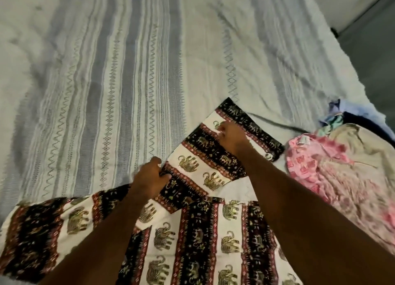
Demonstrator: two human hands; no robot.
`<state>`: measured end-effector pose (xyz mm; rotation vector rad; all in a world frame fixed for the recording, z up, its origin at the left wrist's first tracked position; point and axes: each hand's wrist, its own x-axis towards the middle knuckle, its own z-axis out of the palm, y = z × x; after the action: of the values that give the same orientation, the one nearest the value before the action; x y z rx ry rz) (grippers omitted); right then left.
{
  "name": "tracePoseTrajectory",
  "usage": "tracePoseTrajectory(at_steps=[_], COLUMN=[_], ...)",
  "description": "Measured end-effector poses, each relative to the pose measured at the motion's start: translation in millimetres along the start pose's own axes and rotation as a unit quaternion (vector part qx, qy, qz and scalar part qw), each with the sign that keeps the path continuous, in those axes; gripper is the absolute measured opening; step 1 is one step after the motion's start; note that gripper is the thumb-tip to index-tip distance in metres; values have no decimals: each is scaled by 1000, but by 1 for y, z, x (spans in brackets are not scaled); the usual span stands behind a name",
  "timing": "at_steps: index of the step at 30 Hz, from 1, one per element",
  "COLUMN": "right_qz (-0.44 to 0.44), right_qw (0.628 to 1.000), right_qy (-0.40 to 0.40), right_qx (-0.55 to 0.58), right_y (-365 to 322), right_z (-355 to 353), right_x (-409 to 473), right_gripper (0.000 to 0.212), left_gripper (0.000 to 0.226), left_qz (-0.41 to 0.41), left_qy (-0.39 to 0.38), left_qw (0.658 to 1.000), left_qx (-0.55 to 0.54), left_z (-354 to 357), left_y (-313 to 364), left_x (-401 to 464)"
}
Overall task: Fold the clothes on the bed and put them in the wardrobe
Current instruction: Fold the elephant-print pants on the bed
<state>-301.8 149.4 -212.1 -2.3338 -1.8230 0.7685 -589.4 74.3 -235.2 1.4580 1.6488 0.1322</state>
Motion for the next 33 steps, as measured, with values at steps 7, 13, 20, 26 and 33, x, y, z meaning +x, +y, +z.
tracePoseTrajectory(at_steps=[7, 13, 20, 26, 33], right_qz=[-49, -82, -80, -46, 47], right_qw=[994, 973, 967, 961, 976], right_qy=[-21, 5, 5, 42, 186], right_qx=[-95, -215, -244, -269, 105], right_y=[29, 37, 48, 50, 103], right_z=[-33, -29, -24, -25, -47], right_x=[82, 122, 137, 129, 85], right_gripper=[62, 65, 61, 43, 16], left_gripper=[41, 44, 14, 21, 36], left_qz=[-40, -34, -15, 37, 61], left_qy=[21, 23, 43, 51, -15], left_qw=[999, 999, 999, 998, 998], left_qx=[21, 5, 1, 7, 26], left_z=[14, 21, 23, 28, 25], left_y=[35, 30, 20, 19, 21], left_x=[33, 36, 40, 31, 10])
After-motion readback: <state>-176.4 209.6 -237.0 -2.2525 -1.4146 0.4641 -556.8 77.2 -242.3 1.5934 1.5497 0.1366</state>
